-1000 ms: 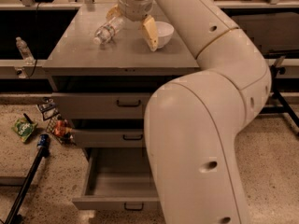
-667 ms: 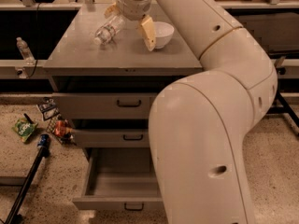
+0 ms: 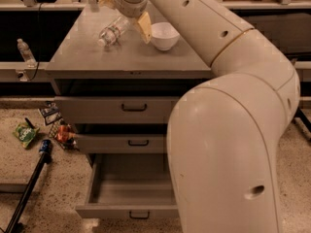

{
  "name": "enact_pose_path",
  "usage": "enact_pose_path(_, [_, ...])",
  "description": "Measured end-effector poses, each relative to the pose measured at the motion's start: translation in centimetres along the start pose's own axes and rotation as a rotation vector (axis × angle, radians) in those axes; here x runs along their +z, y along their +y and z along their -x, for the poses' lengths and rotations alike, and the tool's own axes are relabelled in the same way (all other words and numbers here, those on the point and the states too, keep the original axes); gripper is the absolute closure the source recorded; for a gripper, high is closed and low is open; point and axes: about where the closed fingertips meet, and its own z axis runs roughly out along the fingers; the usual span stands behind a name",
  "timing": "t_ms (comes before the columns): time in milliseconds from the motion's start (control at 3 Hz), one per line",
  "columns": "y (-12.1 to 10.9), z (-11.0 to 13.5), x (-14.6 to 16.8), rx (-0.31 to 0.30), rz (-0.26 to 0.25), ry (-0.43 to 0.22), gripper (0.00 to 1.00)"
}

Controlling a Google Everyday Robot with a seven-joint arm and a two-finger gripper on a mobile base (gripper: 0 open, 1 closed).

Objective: Place water bottle into bottom drawer

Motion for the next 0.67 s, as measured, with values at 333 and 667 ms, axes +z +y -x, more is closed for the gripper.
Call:
enact_pose_path(333, [-3.3,-1.0,2.6,-0.068,-0.103,0.083,0.0])
enact_pose_path(667, [-4.7,-2.4,4.7,-0.084,-0.127,0.137,0.0])
